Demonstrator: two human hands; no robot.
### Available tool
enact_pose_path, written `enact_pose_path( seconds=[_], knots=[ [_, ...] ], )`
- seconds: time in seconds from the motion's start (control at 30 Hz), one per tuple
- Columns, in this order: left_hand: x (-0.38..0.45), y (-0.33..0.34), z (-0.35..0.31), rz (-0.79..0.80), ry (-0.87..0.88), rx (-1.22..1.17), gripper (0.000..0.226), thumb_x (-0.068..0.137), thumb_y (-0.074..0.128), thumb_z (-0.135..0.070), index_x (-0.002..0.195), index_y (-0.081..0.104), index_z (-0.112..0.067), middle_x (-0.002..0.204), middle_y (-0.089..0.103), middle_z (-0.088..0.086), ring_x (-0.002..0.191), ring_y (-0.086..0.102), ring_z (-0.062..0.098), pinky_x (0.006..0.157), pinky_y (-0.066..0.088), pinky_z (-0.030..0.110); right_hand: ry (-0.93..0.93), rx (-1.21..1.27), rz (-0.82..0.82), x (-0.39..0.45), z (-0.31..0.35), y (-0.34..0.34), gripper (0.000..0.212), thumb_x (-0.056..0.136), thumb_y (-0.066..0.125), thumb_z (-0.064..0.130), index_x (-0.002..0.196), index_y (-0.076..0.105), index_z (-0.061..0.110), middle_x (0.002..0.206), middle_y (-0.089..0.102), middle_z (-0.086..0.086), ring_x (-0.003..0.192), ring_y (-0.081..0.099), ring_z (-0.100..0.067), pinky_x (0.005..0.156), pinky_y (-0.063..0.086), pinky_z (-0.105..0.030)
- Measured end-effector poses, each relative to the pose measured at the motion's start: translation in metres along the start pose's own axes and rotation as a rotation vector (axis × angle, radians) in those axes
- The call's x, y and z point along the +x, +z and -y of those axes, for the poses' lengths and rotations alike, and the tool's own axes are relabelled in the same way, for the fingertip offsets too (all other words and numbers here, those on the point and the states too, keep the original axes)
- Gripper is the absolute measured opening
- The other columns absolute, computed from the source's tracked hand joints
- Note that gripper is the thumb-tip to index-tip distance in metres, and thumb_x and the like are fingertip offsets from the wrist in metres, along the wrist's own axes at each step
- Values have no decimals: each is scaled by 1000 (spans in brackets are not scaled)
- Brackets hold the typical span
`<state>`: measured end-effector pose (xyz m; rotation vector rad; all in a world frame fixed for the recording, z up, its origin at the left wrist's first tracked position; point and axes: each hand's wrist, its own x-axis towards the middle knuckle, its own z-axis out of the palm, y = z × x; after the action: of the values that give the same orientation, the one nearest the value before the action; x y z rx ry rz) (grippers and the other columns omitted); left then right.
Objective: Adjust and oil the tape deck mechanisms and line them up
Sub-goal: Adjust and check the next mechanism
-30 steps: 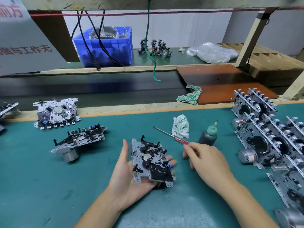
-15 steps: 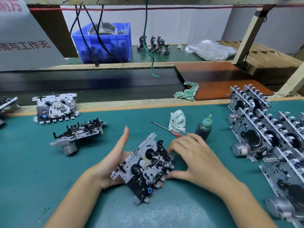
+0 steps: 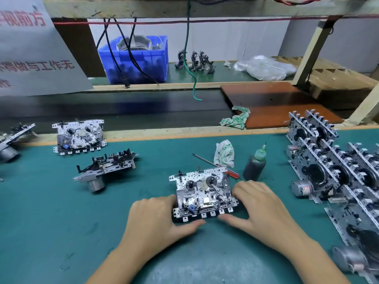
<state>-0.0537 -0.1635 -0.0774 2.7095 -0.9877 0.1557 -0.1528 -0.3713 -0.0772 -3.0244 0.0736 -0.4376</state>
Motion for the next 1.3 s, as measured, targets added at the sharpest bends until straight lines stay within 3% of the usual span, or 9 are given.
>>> enact_pose_path(
  seconds=[0.13,0.2,0.37,0.77,0.93,1.07,1.3],
  knots=[
    [1,4,-4,-110,29,5,58,52,40,-85,46,50,-28,37,50,-1,36,54,15,41,21,21,-23,-8,-63,-1,-3,4,54,78,42,66,72,60,16,73,56,6,69,56,-19,73,33,-27],
    [0,9,-7,-160,9,-34,56,53,42,-81,44,53,-27,34,47,-2,33,51,16,39,21,19,-36,-17,-84,-1,-4,5,53,79,42,65,70,60,16,71,55,6,68,54,-18,72,34,-27],
    [0,15,-8,-252,-20,-61,58,55,46,-75,41,47,-19,31,42,1,28,46,20,39,21,19,-59,-44,-138,2,0,8,51,81,42,62,62,55,16,65,53,6,64,52,-17,70,34,-28],
    [5,20,0,-225,19,-128,61,58,46,-75,42,46,-17,29,37,1,27,44,21,35,26,21,-78,64,-136,3,-4,14,55,74,53,68,64,54,15,67,51,5,64,47,-15,66,33,-23],
    [4,18,7,-178,126,-196,62,51,46,-88,57,20,-32,34,40,-5,33,47,14,35,37,30,-36,-41,-220,1,-3,19,54,78,46,64,62,58,14,63,54,4,60,52,-20,63,33,-27],
    [3,18,7,-161,110,-197,63,53,49,-84,55,36,-22,35,41,-5,34,46,12,34,41,31,-36,-63,-235,2,-3,21,54,80,44,62,61,58,13,63,54,4,59,52,-20,63,33,-28],
    [-3,20,4,-184,188,-167,59,58,48,-80,57,28,-25,34,41,-3,31,45,13,31,36,24,5,-10,-256,3,-2,20,59,66,50,74,57,53,16,59,48,7,57,48,-17,64,28,-24]
  ],
)
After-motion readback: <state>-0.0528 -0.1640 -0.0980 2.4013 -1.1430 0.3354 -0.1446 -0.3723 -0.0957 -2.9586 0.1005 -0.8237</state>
